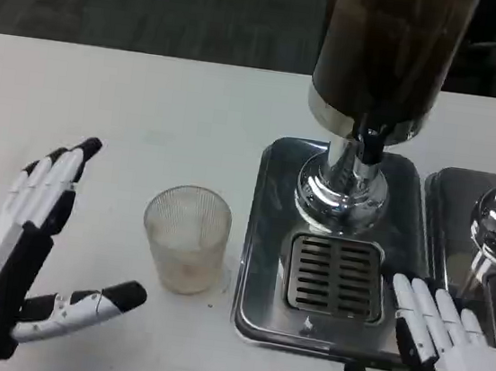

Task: Grasp the cup under the faucet to collect the drink, then remove the cup.

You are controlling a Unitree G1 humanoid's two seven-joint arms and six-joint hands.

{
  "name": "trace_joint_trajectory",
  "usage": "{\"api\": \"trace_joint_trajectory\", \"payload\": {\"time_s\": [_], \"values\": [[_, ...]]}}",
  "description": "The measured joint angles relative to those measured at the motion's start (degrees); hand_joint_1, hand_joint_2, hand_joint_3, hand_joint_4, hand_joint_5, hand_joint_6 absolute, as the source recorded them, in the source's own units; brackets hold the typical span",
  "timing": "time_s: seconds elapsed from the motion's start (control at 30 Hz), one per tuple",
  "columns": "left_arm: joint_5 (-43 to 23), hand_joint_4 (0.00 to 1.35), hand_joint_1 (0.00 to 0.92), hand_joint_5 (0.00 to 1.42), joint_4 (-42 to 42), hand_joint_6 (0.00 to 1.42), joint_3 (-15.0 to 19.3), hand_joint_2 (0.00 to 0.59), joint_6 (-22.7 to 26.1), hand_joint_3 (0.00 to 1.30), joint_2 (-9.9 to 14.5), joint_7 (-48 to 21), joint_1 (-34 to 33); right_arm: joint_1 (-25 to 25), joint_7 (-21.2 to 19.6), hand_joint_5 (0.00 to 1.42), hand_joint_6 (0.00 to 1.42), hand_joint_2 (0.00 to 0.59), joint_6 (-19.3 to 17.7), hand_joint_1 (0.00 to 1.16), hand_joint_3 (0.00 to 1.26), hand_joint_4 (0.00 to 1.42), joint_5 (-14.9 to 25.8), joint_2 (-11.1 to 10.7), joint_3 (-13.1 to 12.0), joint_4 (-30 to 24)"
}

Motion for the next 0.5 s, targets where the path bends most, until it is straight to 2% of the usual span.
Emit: {"api": "trace_joint_trajectory", "payload": {"time_s": [0.2,0.5], "values": [[-1.3,0.0,0.019,0.05,7.5,0.04,-2.3,0.0,1.1,0.0,0.2,-1.4,-8.0,-0.7,-0.6,0.0,0.0,0.493,0.0,0.34,0.0,0.0,-0.1,0.3,1.8,0.6],[-1.4,0.0,0.062,0.11,16.8,0.09,-6.8,0.0,0.8,0.0,1.6,-4.9,-15.7,-1.6,-1.3,0.0,0.0,0.493,0.0,0.34,0.0,0.0,-0.3,0.8,4.2,1.0]]}}
